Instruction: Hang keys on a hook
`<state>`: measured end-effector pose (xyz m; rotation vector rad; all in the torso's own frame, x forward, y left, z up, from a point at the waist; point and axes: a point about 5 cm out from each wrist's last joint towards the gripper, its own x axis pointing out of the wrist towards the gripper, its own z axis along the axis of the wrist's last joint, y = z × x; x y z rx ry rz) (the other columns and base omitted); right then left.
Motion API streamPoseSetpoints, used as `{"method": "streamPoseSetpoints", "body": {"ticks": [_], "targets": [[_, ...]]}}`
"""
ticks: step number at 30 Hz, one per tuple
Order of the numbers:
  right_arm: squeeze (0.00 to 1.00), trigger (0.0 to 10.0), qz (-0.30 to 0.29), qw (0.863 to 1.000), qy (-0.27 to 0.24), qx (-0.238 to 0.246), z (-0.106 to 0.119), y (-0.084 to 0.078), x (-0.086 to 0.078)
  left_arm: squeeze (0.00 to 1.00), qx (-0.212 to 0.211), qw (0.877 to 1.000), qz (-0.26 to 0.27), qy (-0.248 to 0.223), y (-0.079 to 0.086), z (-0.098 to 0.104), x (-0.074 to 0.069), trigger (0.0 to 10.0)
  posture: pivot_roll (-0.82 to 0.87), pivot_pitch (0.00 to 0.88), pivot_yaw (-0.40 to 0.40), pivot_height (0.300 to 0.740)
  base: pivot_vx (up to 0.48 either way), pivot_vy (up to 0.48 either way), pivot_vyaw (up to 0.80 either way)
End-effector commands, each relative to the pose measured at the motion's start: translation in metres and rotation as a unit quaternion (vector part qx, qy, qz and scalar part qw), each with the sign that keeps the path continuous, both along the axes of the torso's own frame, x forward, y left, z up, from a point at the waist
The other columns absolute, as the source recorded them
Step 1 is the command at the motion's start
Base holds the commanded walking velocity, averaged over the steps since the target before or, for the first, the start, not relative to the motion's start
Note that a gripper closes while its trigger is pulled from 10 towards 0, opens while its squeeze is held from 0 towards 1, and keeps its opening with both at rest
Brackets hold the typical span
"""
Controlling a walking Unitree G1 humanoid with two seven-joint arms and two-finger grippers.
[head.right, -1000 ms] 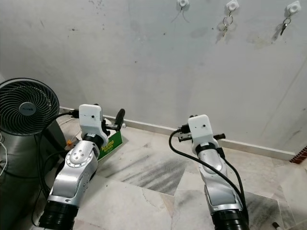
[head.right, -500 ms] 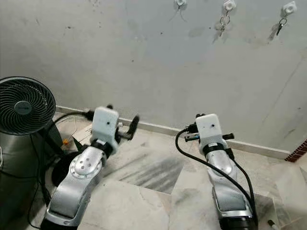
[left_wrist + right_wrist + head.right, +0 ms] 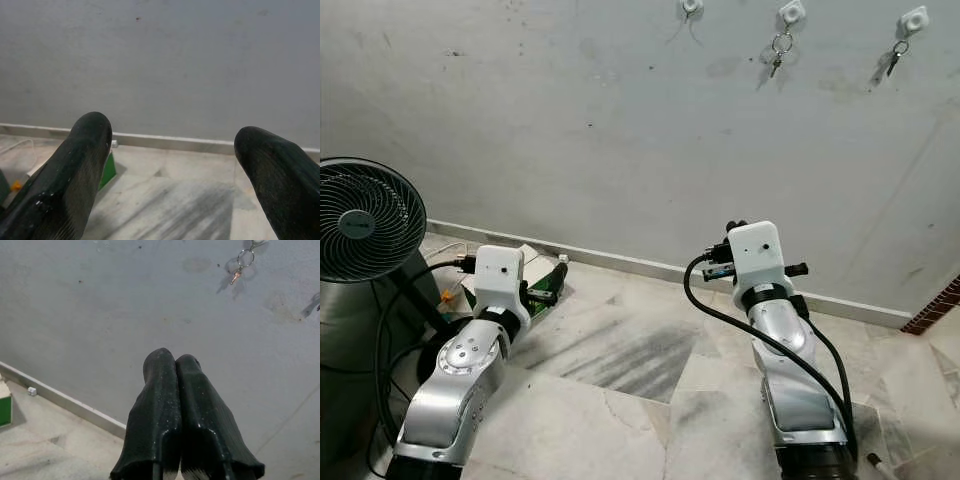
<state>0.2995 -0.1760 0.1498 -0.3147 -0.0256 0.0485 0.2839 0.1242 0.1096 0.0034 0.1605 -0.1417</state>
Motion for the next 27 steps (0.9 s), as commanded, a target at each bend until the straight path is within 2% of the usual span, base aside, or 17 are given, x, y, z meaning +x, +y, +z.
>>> {"method": "streamPoseSetpoints", "body": {"ticks": [1, 7, 10, 18, 27], "targets": [[0.0, 10.0, 0.008, 1.0, -0.014, 0.005, 0.009, 0.003, 0.0, 0.0, -0.007, 1.0, 0.002, -0.003, 0.003, -0.001, 0.001, 10.0, -0.07, 0.016, -0.011, 0.74, 0.0, 0.0, 0.0], [0.0, 10.0, 0.021, 1.0, -0.016, 0.007, 0.013, 0.008, 0.003, 0.0, -0.04, 0.999, -0.009, -0.022, -0.003, 0.01, 0.005, 10.0, -0.07, 0.019, -0.01, 0.74, 0.0, 0.0, -0.07], [0.0, 10.0, 0.02, 1.0, -0.014, 0.009, 0.013, 0.008, 0.003, 0.0, -0.036, 0.999, -0.012, -0.027, -0.003, 0.011, 0.006, 10.0, -0.07, 0.02, -0.008, 0.74, 0.0, 0.0, -0.35], [0.0, 10.0, 0.023, 1.0, -0.014, 0.011, 0.013, 0.01, 0.0, 0.0, -0.041, 0.998, -0.016, -0.033, -0.001, 0.015, 0.009, 10.0, -0.07, 0.034, 0.001, 0.74, 0.293, 0.0, -0.06], [0.0, 10.0, 0.035, 0.999, -0.014, 0.007, 0.013, 0.014, -0.001, 0.0, -0.044, 0.998, -0.015, -0.031, -0.001, 0.015, 0.009, 10.0, -0.07, 0.045, 0.004, 0.74, 0.318, 0.268, 0.0]]}}
